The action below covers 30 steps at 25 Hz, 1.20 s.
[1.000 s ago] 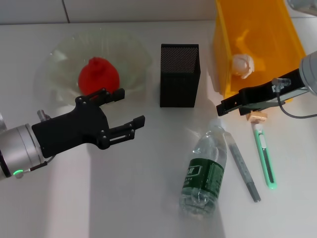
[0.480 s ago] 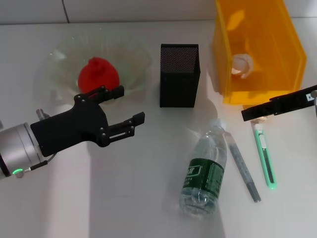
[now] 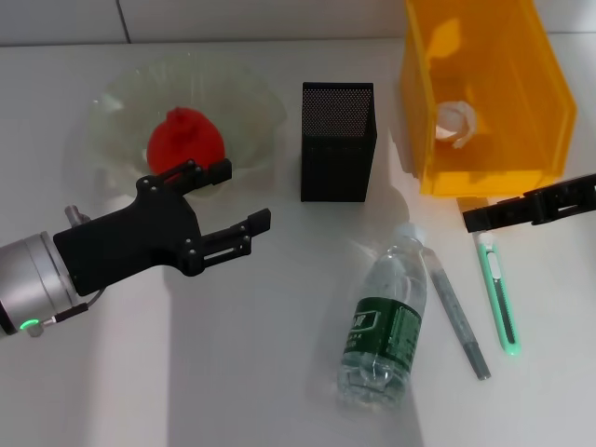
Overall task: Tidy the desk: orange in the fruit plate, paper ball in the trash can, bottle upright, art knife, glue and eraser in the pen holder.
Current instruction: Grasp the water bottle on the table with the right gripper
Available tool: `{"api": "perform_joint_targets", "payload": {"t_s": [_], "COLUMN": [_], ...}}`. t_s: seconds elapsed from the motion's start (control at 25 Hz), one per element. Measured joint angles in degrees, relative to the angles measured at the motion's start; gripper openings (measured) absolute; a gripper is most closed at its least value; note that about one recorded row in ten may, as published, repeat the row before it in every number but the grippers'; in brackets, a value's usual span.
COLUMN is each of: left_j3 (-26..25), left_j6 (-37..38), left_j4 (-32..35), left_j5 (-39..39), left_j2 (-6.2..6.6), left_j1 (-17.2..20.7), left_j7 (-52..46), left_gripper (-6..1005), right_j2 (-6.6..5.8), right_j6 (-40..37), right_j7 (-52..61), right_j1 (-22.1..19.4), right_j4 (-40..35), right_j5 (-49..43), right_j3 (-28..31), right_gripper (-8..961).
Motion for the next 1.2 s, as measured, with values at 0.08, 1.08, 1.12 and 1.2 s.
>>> {"api": "perform_joint_targets", "payload": {"t_s": [0.08, 1.08, 1.12, 1.2], "left_j3": [0.0, 0.0, 0.0, -0.1], "left_j6": [0.0, 1.0, 1.0, 1.2], "left_j4": [0.0, 0.0, 0.1, 0.3], "left_j5": [0.0, -0.1, -0.1, -0.1], "left_j2": [0.0, 0.0, 0.02, 0.11], "left_j1": [0.0, 0.2, 0.2, 0.2], "left_j7": [-0.1, -0.7, -0.9, -1.7], "left_gripper": [800, 800, 800, 800], "right_j2": [-0.02, -0.1, -0.1, -0.18], "right_j6": [-0.2, -6.8, -7.0, -7.5], "right_j7": [-1.0, -28.2, -30.0, -34.5], "right_j1": [0.0, -0.2, -0.2, -0.1], "right_j4": [0.0, -2.0, -2.0, -2.2], "right_j5": [0.0, 4.2, 4.5, 5.4], "right_j3": [0.1, 6.7, 6.8, 7.4], "right_gripper": [660, 659, 659, 659]}}
